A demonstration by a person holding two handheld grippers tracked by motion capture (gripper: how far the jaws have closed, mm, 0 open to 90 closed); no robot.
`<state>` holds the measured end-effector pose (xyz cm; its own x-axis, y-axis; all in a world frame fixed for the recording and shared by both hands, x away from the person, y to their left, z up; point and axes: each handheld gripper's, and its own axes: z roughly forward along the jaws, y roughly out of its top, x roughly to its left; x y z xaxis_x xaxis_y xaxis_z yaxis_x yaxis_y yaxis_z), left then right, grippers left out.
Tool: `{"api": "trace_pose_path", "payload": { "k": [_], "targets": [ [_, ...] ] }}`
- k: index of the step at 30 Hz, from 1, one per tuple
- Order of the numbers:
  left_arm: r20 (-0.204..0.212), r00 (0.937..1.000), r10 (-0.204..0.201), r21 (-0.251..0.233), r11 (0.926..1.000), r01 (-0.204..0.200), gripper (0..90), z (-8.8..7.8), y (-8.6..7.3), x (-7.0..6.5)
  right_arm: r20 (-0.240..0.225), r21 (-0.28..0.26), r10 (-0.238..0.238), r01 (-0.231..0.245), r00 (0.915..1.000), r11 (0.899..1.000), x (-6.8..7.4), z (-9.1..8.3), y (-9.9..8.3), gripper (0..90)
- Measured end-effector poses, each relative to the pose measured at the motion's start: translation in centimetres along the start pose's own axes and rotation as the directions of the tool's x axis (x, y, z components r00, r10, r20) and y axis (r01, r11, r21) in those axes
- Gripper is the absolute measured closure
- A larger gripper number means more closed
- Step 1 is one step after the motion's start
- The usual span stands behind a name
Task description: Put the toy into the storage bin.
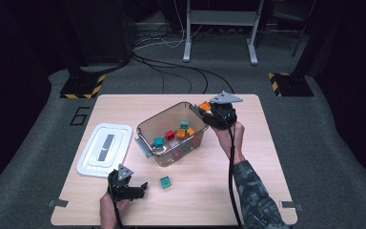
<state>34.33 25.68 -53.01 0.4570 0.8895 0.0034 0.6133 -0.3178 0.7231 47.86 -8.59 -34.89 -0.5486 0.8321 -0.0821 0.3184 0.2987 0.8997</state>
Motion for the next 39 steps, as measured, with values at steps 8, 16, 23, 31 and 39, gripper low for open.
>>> {"api": "trace_pose_path", "payload": {
  "k": [8, 16, 23, 31, 39],
  "targets": [
    [0.002, 1.0, 0.007, 0.005, 1.0, -0.007, 4.3, 0.0, 0.0, 0.0, -0.004, 0.01, -0.002, 0.002, 1.0, 1.0, 0.0, 1.1, 0.1, 58.3],
    [-0.001, 1.0, 0.003, 0.002, 1.0, -0.003, 4.3, 0.0, 0.0, 0.0, -0.021, 0.027, -0.011, 0.012, 0.9997, 1.0, 0.3, 2.5, 0.3, 58.3],
    [0.0, 1.0, 0.003, 0.001, 1.0, -0.003, 4.3, 0.0, 0.0, 0.0, -0.033, 0.057, -0.005, 0.007, 0.9994, 0.998, 0.7, 3.8, 0.0, 56.2],
    [0.003, 1.0, 0.004, 0.005, 1.0, -0.004, 4.4, 0.0, 0.0, 0.0, -0.044, 0.114, 0.012, -0.007, 0.999, 0.993, 1.0, 3.5, -0.5, 15.4],
    [0.001, 1.0, -0.003, -0.004, 1.0, 0.003, 4.4, 0.0, 0.0, 0.0, -0.086, 0.101, 0.029, -0.02, 0.9958, 0.995, 1.7, 1.3, -1.8, 4.3]
  ]
}}
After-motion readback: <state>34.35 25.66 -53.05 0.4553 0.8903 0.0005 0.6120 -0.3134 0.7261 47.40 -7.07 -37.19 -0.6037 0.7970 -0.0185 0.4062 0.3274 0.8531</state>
